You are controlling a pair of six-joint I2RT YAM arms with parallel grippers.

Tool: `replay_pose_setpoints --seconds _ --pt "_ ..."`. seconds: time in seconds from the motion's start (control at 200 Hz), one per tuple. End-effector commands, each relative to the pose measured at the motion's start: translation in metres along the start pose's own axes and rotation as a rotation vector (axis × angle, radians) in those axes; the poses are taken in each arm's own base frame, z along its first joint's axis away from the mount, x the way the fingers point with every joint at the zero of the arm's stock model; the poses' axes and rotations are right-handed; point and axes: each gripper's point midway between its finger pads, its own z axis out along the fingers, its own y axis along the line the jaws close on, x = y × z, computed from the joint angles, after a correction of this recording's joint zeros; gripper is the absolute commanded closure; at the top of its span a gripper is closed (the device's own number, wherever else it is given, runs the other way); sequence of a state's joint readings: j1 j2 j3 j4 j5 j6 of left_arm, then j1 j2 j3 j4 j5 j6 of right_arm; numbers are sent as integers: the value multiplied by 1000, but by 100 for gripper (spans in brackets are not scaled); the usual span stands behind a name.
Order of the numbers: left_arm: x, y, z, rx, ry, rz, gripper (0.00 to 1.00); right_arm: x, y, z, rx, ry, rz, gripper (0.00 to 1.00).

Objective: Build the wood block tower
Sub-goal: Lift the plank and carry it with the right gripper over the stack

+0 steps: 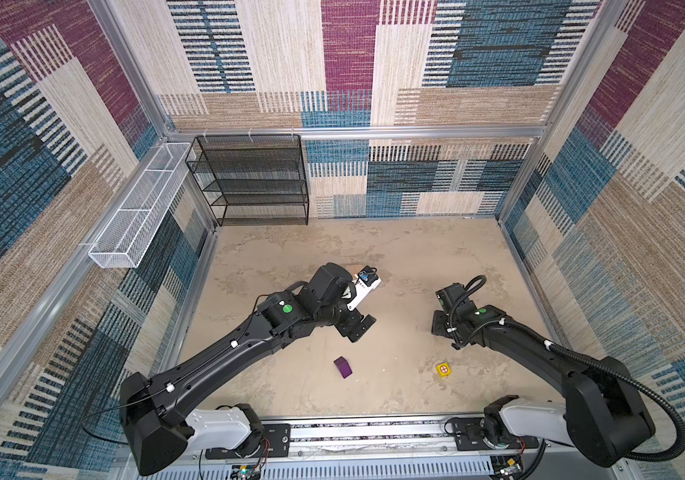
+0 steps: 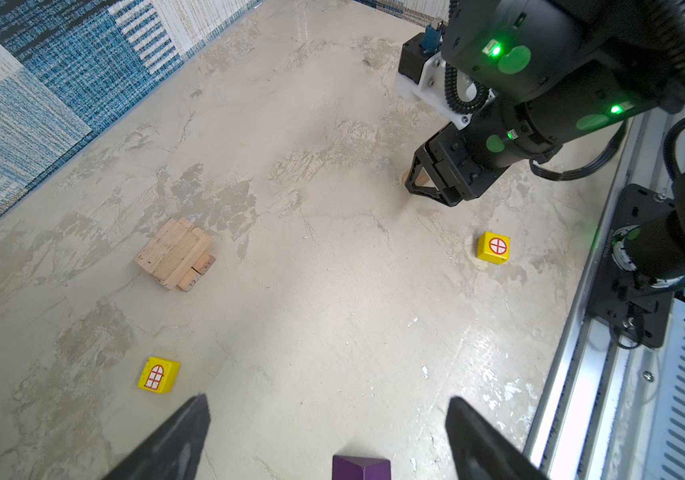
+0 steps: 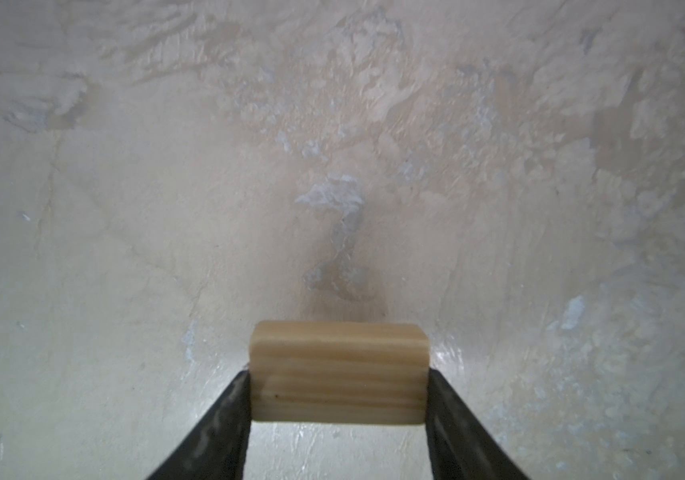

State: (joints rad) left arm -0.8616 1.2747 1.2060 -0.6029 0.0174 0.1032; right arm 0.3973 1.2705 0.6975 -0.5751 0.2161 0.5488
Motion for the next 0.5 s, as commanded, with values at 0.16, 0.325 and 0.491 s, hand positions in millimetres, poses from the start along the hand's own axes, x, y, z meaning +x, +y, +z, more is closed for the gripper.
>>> replay_pose_setpoints --seconds 0.16,0.325,0.491 --pt "1 27 16 -35 17 -127 28 -42 34 -29 -122 -79 -24 100" --pt "3 48 15 -44 18 -223 41 -68 67 -47 -186 -97 -60 100" --pt "3 71 5 -90 -18 -301 47 -88 112 -63 -228 -128 -129 100"
